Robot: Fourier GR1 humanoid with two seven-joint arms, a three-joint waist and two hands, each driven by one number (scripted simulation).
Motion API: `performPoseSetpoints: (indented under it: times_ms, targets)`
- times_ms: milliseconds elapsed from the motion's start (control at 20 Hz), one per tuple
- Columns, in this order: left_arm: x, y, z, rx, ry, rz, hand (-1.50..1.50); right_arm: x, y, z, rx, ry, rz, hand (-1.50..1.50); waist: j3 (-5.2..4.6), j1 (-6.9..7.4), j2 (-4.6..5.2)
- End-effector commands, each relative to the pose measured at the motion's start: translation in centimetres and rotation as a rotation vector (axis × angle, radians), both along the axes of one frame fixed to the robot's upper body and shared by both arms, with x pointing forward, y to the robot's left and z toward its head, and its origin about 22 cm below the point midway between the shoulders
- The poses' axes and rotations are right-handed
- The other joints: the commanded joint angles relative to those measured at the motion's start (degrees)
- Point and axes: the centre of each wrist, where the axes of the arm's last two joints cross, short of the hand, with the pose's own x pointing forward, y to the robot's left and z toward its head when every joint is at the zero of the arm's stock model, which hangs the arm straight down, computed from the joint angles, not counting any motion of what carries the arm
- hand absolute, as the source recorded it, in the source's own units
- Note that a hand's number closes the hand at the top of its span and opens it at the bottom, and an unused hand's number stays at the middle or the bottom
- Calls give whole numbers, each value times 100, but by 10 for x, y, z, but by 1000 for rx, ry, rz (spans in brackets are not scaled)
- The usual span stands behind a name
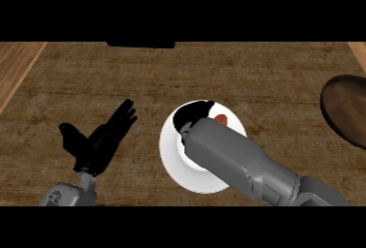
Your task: Pick the sweet potato from the plate and place it in the pan
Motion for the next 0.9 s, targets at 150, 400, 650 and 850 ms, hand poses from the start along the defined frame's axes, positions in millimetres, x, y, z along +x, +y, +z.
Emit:
performPoseSetpoints:
  times_ms: [150, 400, 650, 850]
  targets:
    - [-6, 15, 3, 8, 4, 21, 0, -4, -2, -23, -225, -33, -76, -150, 5, -78, -5]
    - [9, -6, -9, 1, -10, 21, 0, -11, 0, -27, -204, -57, -41, -150, 5, -228, -1]
    - [-8, -5, 8, -18, -1, 2, 0, -2, -6, -29, -222, -65, -66, -150, 8, -132, -6]
    - [-1, -6, 1, -12, 1, 25, 0, -13, -8, -42, -186, -86, -26, 150, 8, -177, -1]
